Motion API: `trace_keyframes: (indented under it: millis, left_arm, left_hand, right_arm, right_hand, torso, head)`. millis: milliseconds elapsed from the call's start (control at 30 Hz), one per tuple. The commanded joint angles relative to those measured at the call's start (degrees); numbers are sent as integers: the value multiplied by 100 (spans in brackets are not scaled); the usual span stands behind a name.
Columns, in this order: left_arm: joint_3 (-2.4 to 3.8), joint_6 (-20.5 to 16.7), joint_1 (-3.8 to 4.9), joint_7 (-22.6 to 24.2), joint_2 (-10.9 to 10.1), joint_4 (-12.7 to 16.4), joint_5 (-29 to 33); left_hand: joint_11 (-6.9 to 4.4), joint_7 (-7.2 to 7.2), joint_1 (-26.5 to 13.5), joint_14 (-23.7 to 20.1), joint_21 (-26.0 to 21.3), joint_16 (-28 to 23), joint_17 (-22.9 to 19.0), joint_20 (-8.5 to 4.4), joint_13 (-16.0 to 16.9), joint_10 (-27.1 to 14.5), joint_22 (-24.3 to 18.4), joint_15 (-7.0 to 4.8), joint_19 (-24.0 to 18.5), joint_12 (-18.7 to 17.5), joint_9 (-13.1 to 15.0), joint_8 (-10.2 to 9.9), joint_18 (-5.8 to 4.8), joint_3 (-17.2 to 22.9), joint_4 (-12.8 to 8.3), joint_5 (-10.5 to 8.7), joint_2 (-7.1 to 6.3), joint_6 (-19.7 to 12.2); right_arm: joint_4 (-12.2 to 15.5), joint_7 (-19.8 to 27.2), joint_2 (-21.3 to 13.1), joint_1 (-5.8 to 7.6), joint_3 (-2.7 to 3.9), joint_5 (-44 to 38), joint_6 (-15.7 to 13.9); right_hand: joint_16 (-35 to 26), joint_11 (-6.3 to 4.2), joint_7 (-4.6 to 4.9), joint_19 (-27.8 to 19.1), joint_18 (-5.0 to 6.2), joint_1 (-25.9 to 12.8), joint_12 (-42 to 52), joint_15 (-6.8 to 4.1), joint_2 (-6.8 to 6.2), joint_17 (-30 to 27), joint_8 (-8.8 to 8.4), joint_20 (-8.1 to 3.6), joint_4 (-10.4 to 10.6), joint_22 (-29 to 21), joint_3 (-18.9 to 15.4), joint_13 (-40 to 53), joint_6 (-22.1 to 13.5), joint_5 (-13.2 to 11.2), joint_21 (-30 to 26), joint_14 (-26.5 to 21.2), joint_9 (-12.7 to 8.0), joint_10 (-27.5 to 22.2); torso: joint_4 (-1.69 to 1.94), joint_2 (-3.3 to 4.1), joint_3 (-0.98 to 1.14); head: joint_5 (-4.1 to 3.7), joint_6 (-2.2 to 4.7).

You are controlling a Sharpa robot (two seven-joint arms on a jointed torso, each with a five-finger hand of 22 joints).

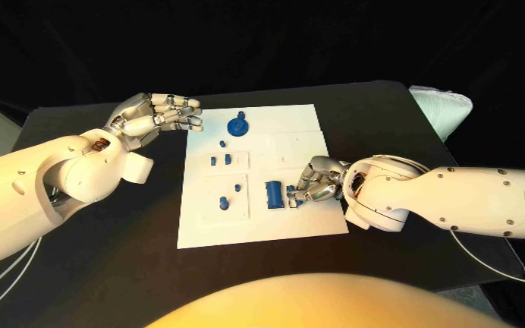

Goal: Assemble the parts on the task board

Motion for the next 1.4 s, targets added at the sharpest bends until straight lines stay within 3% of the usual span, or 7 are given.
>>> trace_keyframes:
  millis: [33,600,733,767,867,1300,1400]
  left_arm:
    - [4,95,0,23,3,19,20]
    - [4,92,1,19,3,13,20]
    - [4,90,1,-3,3,8,20]
    - [4,94,1,-16,4,5,20]
    - [4,104,1,-47,6,-4,20]
    - [4,99,0,-78,19,-30,16]
    - [4,98,0,-78,19,-32,15]
  left_hand:
    - [23,22,10,39,-38,-36,7,0,-3,2,-9,-12,30,-20,-6,12,53,14,32,10,57,18]
    - [22,19,3,39,-46,-43,13,1,-3,5,-13,-12,33,-21,-10,13,52,14,42,10,60,20]
    - [22,19,3,39,-47,-43,14,1,-3,5,-13,-12,33,-21,-10,13,52,14,42,10,60,20]
    - [22,19,1,40,-48,-44,15,1,-3,6,-13,-12,34,-21,-11,14,52,15,45,10,64,21]
    - [21,19,2,42,-50,-45,18,0,-3,9,-14,-13,37,-20,-11,17,53,22,53,12,81,27]
    - [22,20,-8,43,-52,-47,20,1,-3,10,-15,-12,38,-20,-12,18,52,23,65,11,89,29]
    - [22,20,-8,43,-52,-47,20,1,-3,10,-15,-12,38,-20,-12,18,52,23,65,11,89,29]
  right_arm:
    - [14,18,7,-12,-1,-70,99]
    - [73,87,-13,-22,-1,-69,47]
    - [106,174,-38,-22,-1,-8,52]
    - [119,204,-50,-23,-1,29,56]
    - [152,278,-96,-24,-1,103,74]
    - [216,420,-310,-24,-1,177,-30]
    - [208,420,-329,-24,-1,153,1]
  right_hand:
    - [11,-24,20,542,-27,-68,20,-28,-18,1300,-1,-39,5,1434,-41,1509,-18,-41,-7,558,2,589]
    - [15,-23,20,544,-29,-203,20,-26,-32,1307,7,-37,31,1436,-139,1509,-13,-61,1,560,6,589]
    - [19,-32,9,546,-31,-392,20,-34,-13,1315,19,-42,32,1439,-300,1509,-14,207,13,562,15,589]
    - [25,-37,3,552,-36,-510,20,-37,20,1327,30,-44,35,1446,-382,1509,-5,53,39,565,20,589]
    - [35,-43,-5,555,-39,-626,20,-42,84,1345,40,-49,42,1450,-459,1509,-3,37,55,570,26,589]
    - [47,-52,-15,563,-46,-636,20,-49,165,1367,52,-55,21,1460,-485,1509,0,152,94,575,34,589]
    - [46,-55,-17,563,-46,-487,20,-53,146,1364,56,-59,-26,1459,-489,1509,-13,110,92,574,38,589]
  torso:
    - [-1,1,2]
    - [-2,1,7]
    - [1,1,7]
    - [1,1,6]
    - [-1,0,10]
    - [-5,-2,9]
    - [-3,-1,9]
  head:
    - [6,0]
    - [10,0]
    - [4,0]
    - [4,0]
    - [5,0]
    - [6,0]
    - [6,0]
